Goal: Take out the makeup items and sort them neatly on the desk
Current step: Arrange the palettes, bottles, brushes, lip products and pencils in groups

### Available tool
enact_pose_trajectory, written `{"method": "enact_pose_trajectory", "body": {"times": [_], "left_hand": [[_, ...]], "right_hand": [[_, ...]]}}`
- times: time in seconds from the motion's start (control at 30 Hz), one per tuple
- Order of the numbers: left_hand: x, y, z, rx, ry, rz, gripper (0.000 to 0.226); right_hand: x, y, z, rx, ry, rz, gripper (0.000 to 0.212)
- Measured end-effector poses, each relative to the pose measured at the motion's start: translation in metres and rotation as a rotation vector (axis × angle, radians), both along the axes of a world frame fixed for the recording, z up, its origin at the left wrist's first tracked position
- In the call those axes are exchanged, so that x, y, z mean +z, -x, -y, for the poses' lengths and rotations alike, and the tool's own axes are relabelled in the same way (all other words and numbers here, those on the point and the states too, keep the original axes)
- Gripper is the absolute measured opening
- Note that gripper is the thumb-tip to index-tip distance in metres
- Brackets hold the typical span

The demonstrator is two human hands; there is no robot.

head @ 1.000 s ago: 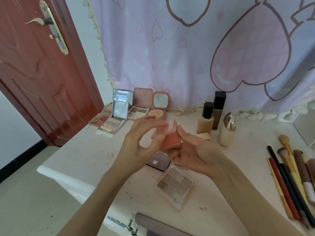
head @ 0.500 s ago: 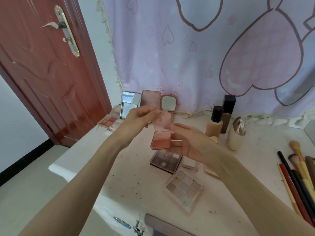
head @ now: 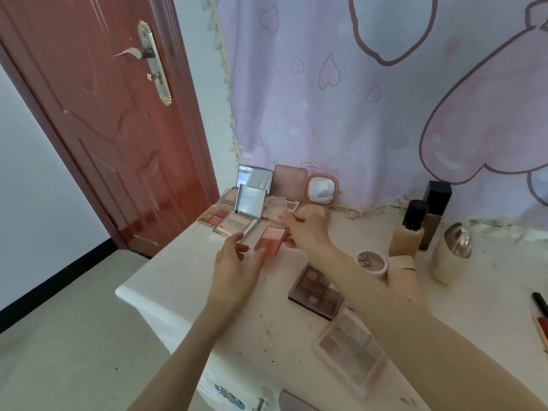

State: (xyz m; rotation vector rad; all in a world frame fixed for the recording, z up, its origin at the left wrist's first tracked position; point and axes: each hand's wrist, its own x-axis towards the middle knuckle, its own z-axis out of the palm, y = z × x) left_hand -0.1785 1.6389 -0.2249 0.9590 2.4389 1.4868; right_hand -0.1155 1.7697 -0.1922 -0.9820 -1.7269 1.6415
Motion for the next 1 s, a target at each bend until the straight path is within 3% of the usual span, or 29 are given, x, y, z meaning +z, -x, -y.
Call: {"method": "enact_pose_trajectory", "body": {"times": [0.13,0.4,1.0], "left_hand": [[-0.007,0.004,-0.005,0.039,0.039,-0.116,0.067],[-0.012,0.014,-0.018,0.159,0.087,-0.109,0.06],[-0.011,0.019,-0.02,0.199,0.06,-0.075,0.059]], "right_hand": [[-0.008,0.019,0.0,-0.018,-0.077,0.112,0.029],[-0.012,0.03,-0.002,-0.015,-0.265,0.204,0.027],[-0.019,0.034,-0.014,-0.031,-0.126,0.13,0.023]]}}
